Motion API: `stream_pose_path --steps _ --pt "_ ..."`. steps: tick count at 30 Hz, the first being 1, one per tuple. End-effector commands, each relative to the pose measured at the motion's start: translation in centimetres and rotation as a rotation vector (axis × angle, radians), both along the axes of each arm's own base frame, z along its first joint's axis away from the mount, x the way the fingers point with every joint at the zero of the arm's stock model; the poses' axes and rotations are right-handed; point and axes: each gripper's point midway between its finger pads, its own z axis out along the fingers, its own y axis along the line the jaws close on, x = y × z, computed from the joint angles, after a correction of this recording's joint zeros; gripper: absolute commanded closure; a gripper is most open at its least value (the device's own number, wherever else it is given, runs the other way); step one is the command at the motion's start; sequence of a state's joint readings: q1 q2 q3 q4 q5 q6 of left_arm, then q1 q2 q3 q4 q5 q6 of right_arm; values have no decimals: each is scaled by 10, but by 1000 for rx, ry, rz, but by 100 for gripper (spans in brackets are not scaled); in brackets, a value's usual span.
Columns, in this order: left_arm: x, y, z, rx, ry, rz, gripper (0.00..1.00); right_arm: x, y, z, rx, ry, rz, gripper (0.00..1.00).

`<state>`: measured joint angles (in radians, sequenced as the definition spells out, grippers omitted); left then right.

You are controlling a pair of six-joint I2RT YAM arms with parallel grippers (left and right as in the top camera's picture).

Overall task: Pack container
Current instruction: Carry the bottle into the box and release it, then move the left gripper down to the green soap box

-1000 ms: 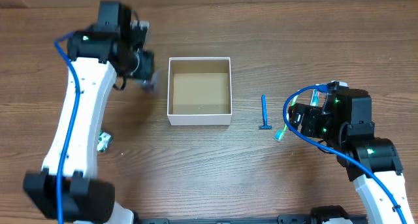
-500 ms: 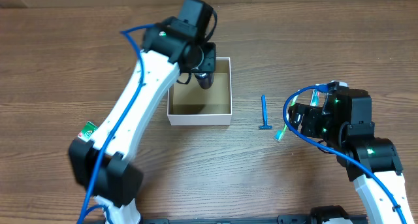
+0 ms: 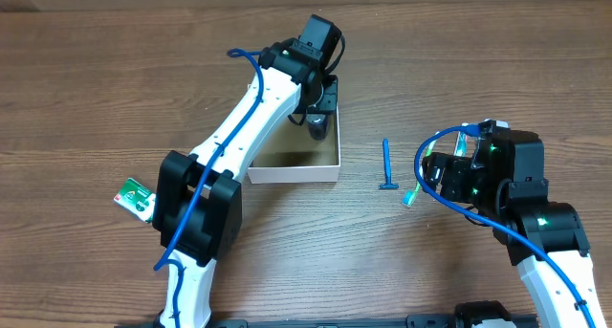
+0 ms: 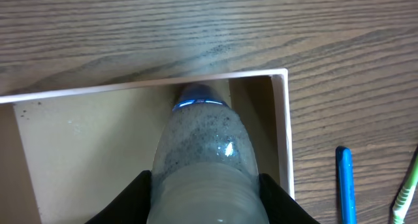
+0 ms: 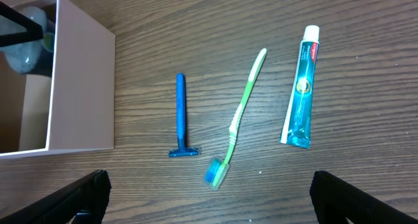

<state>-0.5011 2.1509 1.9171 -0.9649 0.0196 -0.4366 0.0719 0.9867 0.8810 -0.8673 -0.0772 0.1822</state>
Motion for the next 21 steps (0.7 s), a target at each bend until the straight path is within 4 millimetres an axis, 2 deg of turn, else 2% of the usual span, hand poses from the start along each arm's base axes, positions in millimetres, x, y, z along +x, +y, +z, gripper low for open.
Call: stream_pose_path --steps 1,2,3,5,8,10,11,12,14,16,18,19,21 --pt "2 -7 10 -29 -17 2 46 5 0 13 9 -37 -1 0" --pt "1 -7 10 -30 -13 0 34 5 0 13 9 -36 -1 0" --pt "0 -7 9 -30 -9 -1 12 5 0 13 9 -36 -1 0" --pt "-4 -5 9 -26 7 -2 0 5 0 13 9 -36 -1 0" --pt "-18 2 21 -11 34 2 0 4 0 13 9 -33 -1 0" --pt "-31 20 58 22 -7 20 0 4 0 13 9 -34 -1 0" --pt "-40 41 90 75 -70 53 0 4 0 13 9 -34 -1 0" --pt "-47 58 113 110 -119 92 0 4 0 13 9 -34 -1 0" --pt "-60 85 150 145 -192 146 0 4 0 13 9 -34 -1 0" --pt "-80 122 182 165 -237 233 0 4 0 13 9 -34 -1 0" --pt "-100 164 198 160 -220 373 0 4 0 13 9 -34 -1 0" --pt "-109 183 201 154 -201 451 0 4 0 13 9 -34 -1 0" --pt "-132 234 198 149 -128 687 0 4 0 13 9 -34 -1 0"
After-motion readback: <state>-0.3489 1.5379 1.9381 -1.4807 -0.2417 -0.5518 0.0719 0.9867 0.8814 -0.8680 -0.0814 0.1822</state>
